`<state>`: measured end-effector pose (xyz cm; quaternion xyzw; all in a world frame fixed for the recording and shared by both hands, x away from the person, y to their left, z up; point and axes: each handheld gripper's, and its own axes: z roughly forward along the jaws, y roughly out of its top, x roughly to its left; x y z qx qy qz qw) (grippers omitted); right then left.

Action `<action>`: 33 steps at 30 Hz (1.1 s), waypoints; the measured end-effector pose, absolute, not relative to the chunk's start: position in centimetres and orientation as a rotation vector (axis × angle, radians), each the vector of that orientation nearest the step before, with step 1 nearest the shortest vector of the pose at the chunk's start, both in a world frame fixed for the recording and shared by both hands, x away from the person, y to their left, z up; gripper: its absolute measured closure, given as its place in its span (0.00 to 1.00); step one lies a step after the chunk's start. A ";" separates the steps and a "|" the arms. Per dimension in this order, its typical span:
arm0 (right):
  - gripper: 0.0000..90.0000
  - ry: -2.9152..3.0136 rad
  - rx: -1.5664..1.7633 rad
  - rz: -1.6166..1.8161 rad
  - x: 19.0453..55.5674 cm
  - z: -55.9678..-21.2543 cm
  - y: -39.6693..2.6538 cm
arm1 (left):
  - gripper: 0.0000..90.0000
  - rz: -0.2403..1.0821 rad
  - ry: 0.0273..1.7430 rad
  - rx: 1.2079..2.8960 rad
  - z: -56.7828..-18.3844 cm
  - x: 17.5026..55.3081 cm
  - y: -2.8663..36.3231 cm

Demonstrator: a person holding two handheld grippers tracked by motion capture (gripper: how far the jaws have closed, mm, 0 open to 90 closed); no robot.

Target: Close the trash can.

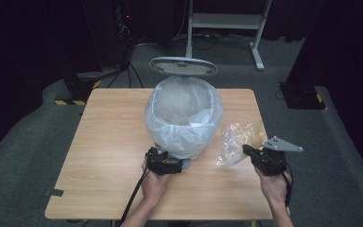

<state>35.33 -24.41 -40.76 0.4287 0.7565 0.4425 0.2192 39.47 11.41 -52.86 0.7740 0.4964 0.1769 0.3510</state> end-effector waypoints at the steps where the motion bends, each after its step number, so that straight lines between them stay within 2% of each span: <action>1: 0.99 2.094 1.185 1.228 35.3 -40.6 -24.4 | 0.02 0.458 1.286 2.002 -52.9 39.5 11.4; 33: 0.99 2.064 1.157 1.312 36.0 -35.8 -25.1 | 0.02 0.459 1.301 1.972 -52.9 39.5 11.2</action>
